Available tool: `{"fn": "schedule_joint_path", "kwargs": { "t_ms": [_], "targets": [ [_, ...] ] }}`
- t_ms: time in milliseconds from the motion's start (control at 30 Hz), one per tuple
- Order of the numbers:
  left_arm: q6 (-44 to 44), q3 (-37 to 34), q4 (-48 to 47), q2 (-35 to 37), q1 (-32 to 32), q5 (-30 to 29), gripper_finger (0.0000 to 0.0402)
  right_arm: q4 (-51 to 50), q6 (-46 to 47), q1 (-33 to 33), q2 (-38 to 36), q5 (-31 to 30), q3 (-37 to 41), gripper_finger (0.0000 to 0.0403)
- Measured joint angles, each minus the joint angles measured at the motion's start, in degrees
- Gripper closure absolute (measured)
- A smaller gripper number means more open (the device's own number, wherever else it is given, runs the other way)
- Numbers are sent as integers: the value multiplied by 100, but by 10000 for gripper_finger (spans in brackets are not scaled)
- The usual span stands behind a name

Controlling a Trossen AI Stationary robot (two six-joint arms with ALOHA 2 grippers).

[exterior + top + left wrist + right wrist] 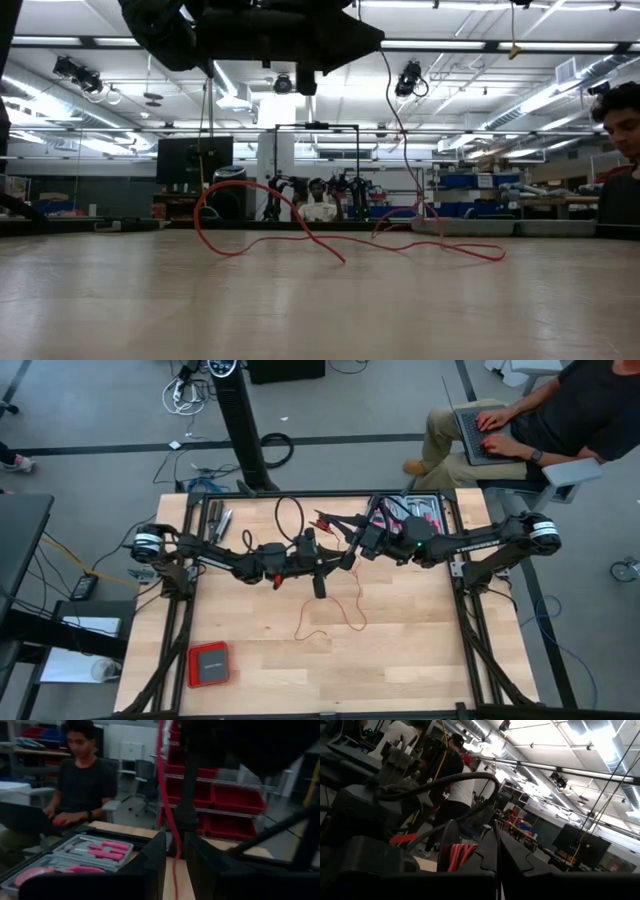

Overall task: Coil cords
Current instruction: Coil the red cable wire onto the black spool

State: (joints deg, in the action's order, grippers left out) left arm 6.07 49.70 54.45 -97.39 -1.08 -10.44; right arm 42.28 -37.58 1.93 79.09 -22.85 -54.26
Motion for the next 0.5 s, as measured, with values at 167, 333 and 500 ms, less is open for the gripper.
{"fn": "schedule_joint_path", "kwargs": {
  "t_ms": [167,333,500],
  "targets": [
    [-137,2,12,-1,-2,415,327,10,-4,0,0,2,0,403],
    [-140,2,-12,-1,0,233,349,11,-4,0,0,2,0,403],
    [-180,2,-122,-1,0,118,396,8,-7,0,0,4,0,403]
  ]
}}
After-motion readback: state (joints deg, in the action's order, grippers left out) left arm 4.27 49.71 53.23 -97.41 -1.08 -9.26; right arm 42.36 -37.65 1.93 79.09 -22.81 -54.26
